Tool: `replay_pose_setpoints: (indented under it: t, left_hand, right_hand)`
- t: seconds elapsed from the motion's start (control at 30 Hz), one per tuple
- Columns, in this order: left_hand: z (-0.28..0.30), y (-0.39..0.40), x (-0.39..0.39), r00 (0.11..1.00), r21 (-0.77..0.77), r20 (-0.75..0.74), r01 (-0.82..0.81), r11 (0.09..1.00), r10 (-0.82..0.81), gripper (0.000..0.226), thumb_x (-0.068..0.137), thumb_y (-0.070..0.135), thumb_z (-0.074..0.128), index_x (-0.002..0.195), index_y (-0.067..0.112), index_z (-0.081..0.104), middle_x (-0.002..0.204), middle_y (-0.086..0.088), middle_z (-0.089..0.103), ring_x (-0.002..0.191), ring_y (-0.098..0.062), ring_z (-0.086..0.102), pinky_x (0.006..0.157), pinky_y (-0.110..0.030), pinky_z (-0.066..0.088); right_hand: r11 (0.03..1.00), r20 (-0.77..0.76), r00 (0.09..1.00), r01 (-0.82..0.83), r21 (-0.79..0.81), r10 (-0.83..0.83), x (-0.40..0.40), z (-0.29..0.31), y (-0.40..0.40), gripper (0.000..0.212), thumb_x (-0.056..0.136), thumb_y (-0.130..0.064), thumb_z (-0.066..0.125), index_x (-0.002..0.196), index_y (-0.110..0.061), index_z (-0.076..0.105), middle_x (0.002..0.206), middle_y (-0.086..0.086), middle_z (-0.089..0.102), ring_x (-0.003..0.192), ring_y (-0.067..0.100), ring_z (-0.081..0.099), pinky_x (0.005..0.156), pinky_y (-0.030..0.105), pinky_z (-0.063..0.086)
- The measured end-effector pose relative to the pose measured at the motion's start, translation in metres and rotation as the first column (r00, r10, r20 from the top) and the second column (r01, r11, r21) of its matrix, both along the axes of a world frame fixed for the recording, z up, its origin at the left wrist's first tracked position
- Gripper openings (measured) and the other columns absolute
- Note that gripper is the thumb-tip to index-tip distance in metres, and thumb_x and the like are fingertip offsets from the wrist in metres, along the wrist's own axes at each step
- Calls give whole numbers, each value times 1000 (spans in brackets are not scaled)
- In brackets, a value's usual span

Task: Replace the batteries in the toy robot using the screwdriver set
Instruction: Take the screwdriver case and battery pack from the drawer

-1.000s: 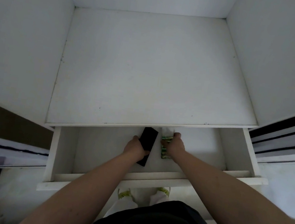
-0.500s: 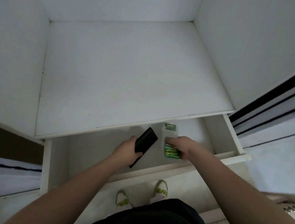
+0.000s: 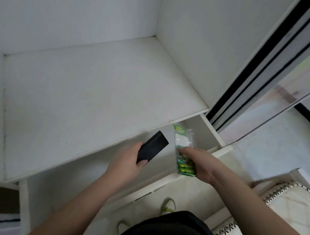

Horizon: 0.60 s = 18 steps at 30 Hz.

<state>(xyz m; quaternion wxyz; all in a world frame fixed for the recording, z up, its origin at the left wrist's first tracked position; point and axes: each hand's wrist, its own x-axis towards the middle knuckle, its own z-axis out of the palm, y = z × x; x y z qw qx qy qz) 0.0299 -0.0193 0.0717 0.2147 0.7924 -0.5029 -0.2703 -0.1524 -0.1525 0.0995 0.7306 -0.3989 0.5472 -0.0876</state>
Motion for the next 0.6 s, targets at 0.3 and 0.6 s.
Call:
replay_pose_setpoints:
  t: [0.3, 0.6]
  left_hand:
    - [31, -41, -31, 897, -84, -439, 13, 996, -49, 44, 86, 27, 70, 124, 33, 51, 111, 14, 67, 99, -5, 64, 87, -32, 54]
    - [46, -110, -100, 790, -31, -606, 95, 995, -94, 36, 87, 24, 72, 118, 34, 55, 112, 10, 70, 103, -10, 66, 95, -38, 52]
  right_hand:
    - [987, 177, 972, 159, -11, -154, -47, 26, -3, 15, 92, -22, 64, 102, -15, 57, 69, 3, 67, 61, 15, 66, 59, 28, 52]
    - [912, 255, 886, 409, -33, -388, -135, 39, -29, 20, 96, -33, 56, 99, -13, 58, 65, 0, 64, 56, 14, 63, 52, 27, 51]
